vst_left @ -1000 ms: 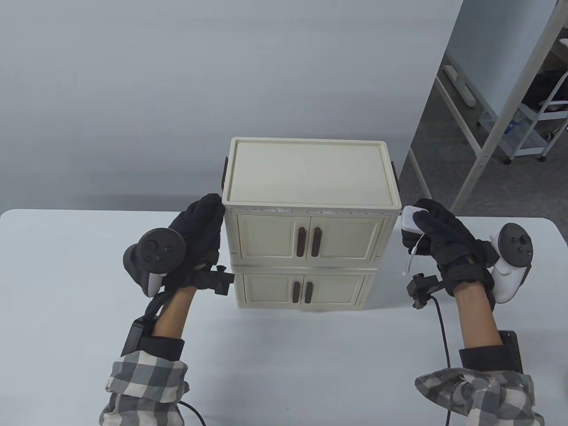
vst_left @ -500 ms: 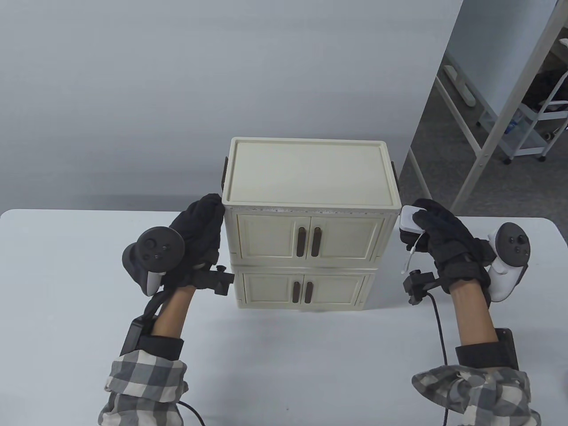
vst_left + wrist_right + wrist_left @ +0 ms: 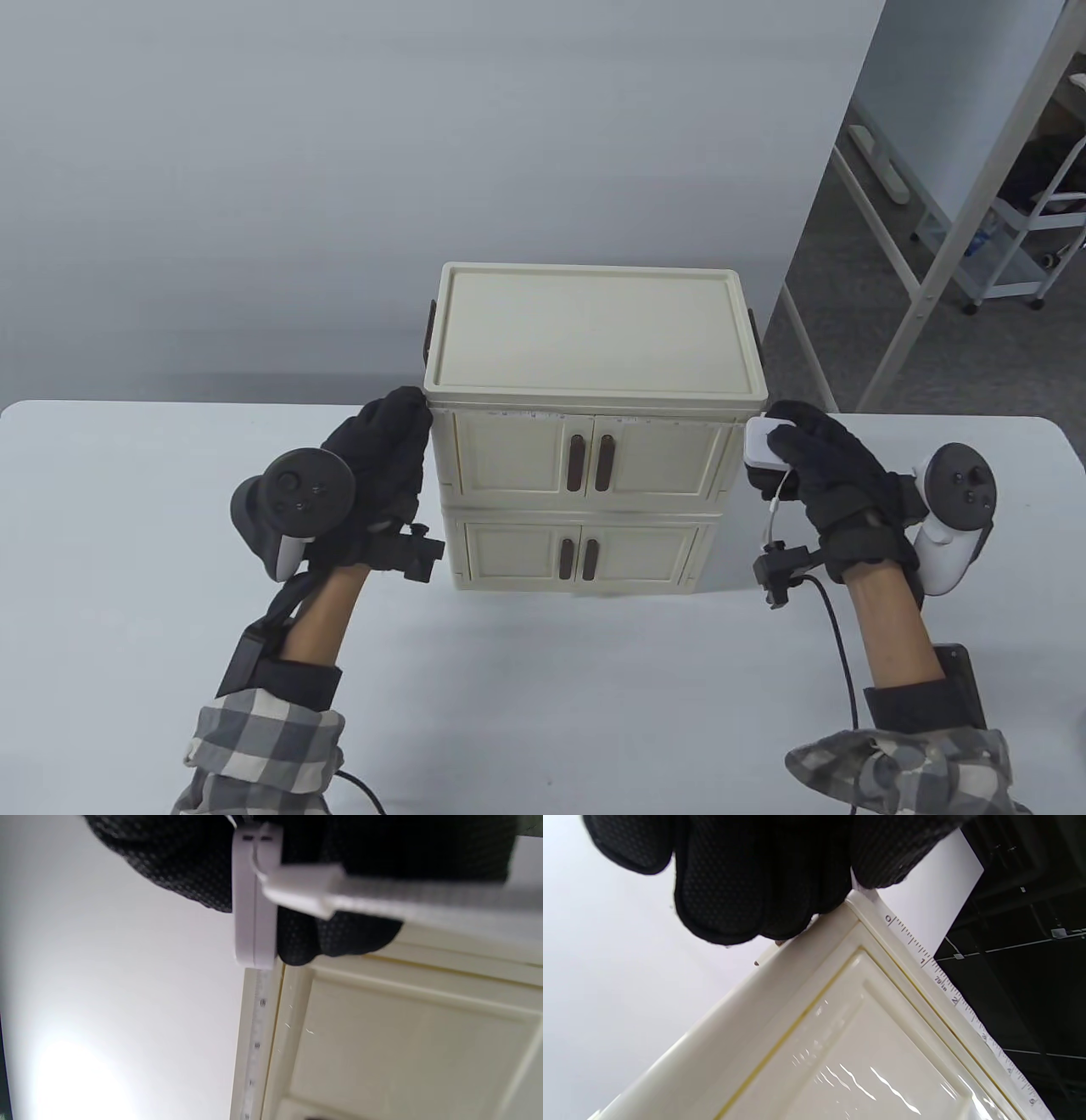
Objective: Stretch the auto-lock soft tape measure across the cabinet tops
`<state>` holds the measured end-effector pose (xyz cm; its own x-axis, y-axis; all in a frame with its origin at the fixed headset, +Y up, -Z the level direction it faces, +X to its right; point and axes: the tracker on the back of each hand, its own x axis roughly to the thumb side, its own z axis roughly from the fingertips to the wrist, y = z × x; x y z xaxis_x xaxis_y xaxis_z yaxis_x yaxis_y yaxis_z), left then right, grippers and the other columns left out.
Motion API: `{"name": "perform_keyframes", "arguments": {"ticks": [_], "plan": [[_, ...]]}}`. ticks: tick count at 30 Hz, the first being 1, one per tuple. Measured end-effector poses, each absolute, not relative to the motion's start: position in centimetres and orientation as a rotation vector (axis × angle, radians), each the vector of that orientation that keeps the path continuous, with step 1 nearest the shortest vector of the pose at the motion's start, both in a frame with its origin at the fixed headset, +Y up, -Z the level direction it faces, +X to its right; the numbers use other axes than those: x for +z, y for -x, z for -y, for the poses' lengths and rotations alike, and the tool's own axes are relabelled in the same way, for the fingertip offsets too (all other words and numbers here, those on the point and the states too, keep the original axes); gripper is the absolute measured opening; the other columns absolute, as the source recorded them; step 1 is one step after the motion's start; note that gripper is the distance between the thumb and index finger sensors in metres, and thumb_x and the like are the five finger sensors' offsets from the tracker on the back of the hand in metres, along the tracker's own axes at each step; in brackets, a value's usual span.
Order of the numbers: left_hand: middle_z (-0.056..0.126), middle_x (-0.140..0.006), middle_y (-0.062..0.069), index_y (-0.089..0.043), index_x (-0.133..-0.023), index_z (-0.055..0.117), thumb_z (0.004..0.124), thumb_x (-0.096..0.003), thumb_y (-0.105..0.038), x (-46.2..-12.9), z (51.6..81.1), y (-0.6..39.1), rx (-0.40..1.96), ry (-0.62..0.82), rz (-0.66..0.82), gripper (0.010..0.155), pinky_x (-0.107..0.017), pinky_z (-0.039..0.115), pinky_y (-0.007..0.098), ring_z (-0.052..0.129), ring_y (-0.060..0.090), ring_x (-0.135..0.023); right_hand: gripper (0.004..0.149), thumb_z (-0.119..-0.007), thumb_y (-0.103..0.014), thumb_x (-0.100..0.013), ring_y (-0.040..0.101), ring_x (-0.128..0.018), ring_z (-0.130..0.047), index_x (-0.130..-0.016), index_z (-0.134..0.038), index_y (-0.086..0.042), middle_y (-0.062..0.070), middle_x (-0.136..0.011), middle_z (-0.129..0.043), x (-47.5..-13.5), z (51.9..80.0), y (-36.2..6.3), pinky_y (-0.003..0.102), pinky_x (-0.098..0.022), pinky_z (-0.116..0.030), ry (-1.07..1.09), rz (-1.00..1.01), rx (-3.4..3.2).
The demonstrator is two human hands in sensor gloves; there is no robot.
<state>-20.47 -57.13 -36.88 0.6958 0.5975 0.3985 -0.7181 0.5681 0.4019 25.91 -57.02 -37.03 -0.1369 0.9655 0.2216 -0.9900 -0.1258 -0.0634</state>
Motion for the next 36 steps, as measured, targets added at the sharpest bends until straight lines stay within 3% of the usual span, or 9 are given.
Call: {"name": "perform_keyframes", "arguments": {"ticks": [5, 11, 16, 29, 36], "plan": [[0.096, -0.082, 0.008, -0.021, -0.091, 0.082, 0.075, -0.0555, -0.043, -34.2, 61.3, 19.2, 0.777, -0.461, 0.324, 0.042, -0.059, 0.071, 0.064, 0.103, 0.028, -0.06, 0.052, -0.085, -0.03, -0.056, 0.037, -0.039, -0.099, -0.092, -0.075, 0.007, 0.015, -0.058, -0.104, -34.7, 60.5, -24.8, 0.048, -0.034, -0.086, -0.189, 0.113, 1.727], [0.095, -0.082, 0.012, -0.019, -0.092, 0.081, 0.075, -0.0553, -0.04, -31.8, 68.8, 17.6, 0.912, -0.308, 0.317, 0.042, -0.058, 0.071, 0.064, 0.103, 0.029, -0.059, 0.052, -0.085, -0.029, -0.056, 0.038, -0.039, -0.099, -0.092, -0.075, 0.007, 0.016, -0.058, -0.104, -32.9, 68.3, -22.1, 0.048, -0.034, -0.086, -0.167, -0.03, 1.669], [0.095, -0.082, 0.011, -0.019, -0.091, 0.081, 0.075, -0.0547, -0.039, -30.2, 72.9, 16.4, 0.933, -0.215, 0.313, 0.042, -0.058, 0.072, 0.064, 0.103, 0.028, -0.059, 0.052, -0.085, -0.029, -0.056, 0.038, -0.04, -0.099, -0.092, -0.075, 0.007, 0.015, -0.058, -0.103, -32.1, 73.1, -19.5, 0.048, -0.034, -0.086, -0.149, -0.115, 1.612], [0.095, -0.082, 0.011, -0.019, -0.092, 0.079, 0.074, -0.0538, -0.037, -28.5, 77.2, 13.3, 0.879, -0.059, 0.433, 0.043, -0.057, 0.072, 0.063, 0.104, 0.028, -0.059, 0.052, -0.085, -0.029, -0.056, 0.038, -0.04, -0.098, -0.092, -0.075, 0.007, 0.017, -0.059, -0.103, -30.2, 77.3, -15.3, 0.048, -0.034, -0.085, -0.15, -0.311, 1.62], [0.095, -0.084, 0.011, -0.019, -0.093, 0.079, 0.075, -0.0537, -0.036, -28.0, 77.5, 12.1, 0.816, -0.04, 0.496, 0.044, -0.058, 0.073, 0.063, 0.104, 0.027, -0.06, 0.052, -0.085, -0.029, -0.056, 0.038, -0.04, -0.098, -0.092, -0.075, 0.007, 0.016, -0.059, -0.103, -29.5, 78.5, -14.2, 0.048, -0.035, -0.085, -0.149, -0.368, 1.629]]}}
